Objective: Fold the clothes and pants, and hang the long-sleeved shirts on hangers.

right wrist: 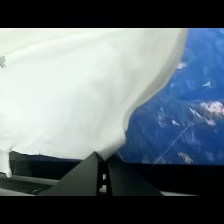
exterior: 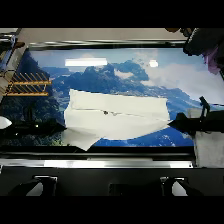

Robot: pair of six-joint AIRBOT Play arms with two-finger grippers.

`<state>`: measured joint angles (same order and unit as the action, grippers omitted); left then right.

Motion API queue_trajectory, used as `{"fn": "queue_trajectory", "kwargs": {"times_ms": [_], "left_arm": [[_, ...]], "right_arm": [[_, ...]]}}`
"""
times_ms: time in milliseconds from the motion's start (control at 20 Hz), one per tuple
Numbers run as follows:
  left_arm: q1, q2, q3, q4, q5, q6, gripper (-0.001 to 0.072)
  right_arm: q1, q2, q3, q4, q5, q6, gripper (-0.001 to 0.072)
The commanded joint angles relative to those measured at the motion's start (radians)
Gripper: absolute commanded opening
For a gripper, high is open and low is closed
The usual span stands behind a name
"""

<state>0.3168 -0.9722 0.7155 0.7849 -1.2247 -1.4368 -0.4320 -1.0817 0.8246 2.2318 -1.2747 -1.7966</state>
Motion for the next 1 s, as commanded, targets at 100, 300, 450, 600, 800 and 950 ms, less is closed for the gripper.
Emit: {"fn": "queue_trajectory", "kwargs": {"times_ms": [100,300,450,600,800,950], "left_arm": [[-0.083,-0.291,0.337,-0.011,0.097,-0.016,0.0012],[-0.121,-0.542,0.628,-0.01,0.095,-0.053,0.0013],[-0.133,-0.699,0.82,-0.008,0.08,-0.108,0.0012],[-0.139,-0.818,0.96,-0.006,0.077,-0.144,0.0012],[-0.158,-0.933,1.074,0.014,0.074,-0.179,0.0012],[-0.179,-0.995,1.103,0.101,0.074,-0.234,0.0012]], "right_arm": [[0.117,-0.138,0.162,-0.099,0.248,0.143,0.0031],[0.118,-0.258,0.252,-0.109,0.262,0.151,0.0032],[0.118,-0.294,0.283,-0.166,0.328,0.212,0.0032],[0.119,-0.332,0.329,-0.172,0.364,0.216,0.0032],[0.119,-0.409,0.394,-0.168,0.362,0.216,0.0032],[0.119,-0.466,0.402,-0.159,0.379,0.216,0.0032]]}}
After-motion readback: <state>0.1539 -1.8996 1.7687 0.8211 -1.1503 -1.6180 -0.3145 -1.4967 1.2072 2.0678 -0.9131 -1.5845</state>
